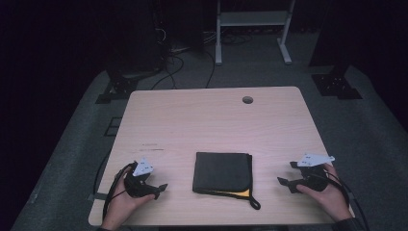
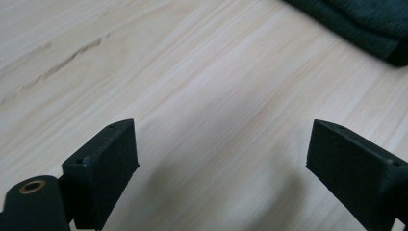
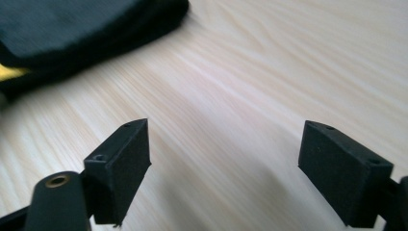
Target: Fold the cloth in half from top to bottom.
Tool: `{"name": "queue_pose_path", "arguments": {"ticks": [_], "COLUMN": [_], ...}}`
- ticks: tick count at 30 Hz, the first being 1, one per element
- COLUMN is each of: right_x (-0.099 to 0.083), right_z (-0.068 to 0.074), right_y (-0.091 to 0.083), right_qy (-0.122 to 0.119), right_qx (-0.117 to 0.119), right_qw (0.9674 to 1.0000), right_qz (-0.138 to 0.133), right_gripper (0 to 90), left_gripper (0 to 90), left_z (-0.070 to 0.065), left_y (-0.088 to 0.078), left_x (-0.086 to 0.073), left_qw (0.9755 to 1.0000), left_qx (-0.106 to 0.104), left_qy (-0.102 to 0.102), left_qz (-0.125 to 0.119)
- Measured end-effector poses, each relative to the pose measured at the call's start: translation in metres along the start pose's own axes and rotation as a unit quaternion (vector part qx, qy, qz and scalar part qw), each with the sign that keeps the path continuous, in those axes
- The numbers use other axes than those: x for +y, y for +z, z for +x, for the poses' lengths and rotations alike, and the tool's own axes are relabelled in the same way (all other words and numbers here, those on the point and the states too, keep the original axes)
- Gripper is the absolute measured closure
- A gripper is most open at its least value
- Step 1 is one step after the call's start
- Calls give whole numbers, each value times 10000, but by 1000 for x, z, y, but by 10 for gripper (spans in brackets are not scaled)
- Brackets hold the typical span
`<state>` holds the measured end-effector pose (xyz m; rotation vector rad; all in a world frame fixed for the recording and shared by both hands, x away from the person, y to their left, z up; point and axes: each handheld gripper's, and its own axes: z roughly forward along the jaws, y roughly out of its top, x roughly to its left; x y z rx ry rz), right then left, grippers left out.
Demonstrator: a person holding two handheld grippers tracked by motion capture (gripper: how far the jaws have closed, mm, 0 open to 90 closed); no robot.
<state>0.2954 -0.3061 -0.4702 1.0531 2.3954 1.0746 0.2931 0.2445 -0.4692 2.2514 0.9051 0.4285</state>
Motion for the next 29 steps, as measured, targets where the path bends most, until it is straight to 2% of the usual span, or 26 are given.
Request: {"name": "queue_pose_path", "arguments": {"ticks": [2, 6, 9, 12, 15, 20, 23, 29], "right_x": [-6, -14, -19, -21, -23, -25, -29, -29], "right_z": [-4, -9, -13, -15, -15, -16, -16, -16], "right_y": [-2, -7, -10, -9, -8, -8, -7, -7], "right_qy": [72, 180, 284, 365, 393, 392, 382, 416], "right_qx": [-92, -270, -340, -443, -454, -462, -456, -487], "right_qw": [9999, 9994, 9989, 9980, 9977, 9979, 9982, 9979], "right_qz": [85, 157, 175, 252, 304, 208, 58, 58], "right_gripper": [170, 170, 162, 163, 153, 136, 123, 124], "left_gripper": [87, 78, 67, 9, 0, 0, 0, 0], "left_z": [3, 7, 10, 12, 13, 15, 15, 15], "left_y": [-1, -2, -3, -2, -1, 0, 0, 0], "left_x": [-4, -12, -16, -19, -22, -22, -22, -22], "left_qw": [10000, 9997, 9997, 9996, 9995, 9996, 9996, 9996], "left_qx": [36, -20, -16, 19, 6, -39, -39, -38], "left_qy": [-60, -202, -249, -278, -270, -223, -221, -226], "left_qz": [42, 128, 69, -18, -161, -176, -186, -193]}}
